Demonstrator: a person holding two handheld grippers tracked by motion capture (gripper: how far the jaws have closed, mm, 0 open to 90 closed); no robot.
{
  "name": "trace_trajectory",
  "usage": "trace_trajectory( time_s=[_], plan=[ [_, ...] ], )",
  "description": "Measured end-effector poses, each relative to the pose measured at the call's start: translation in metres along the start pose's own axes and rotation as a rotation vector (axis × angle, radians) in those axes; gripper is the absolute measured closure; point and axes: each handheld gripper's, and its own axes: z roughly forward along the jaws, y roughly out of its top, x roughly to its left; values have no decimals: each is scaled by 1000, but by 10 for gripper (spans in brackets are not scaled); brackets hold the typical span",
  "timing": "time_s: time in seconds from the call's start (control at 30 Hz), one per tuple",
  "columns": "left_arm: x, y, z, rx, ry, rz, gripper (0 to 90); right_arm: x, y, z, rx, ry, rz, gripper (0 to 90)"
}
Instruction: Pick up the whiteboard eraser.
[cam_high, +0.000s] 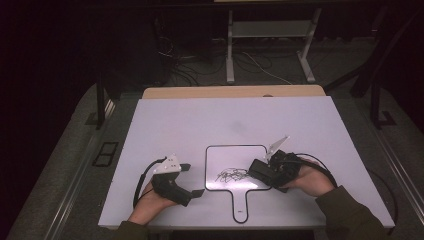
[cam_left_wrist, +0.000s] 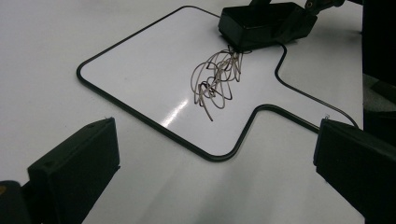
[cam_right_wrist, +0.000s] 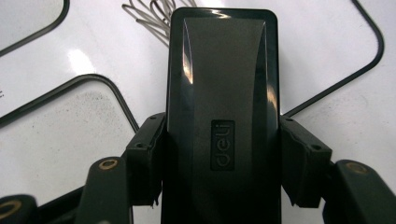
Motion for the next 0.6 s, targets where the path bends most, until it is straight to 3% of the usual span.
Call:
trace_trajectory(
  time_s=[0.23, 0.43, 0.6],
  plan=[
    [1, 0, 1, -2, -2, -5, 0, -2, 6, -6, -31, 12, 15, 384],
    [1, 1, 2, -2, 0, -5, 0, -3, 14, -11, -58, 2, -1, 384],
    [-1, 2, 2, -3, 3, -2, 0, 0, 21, -11, -71, 22, -2, 384]
  ],
)
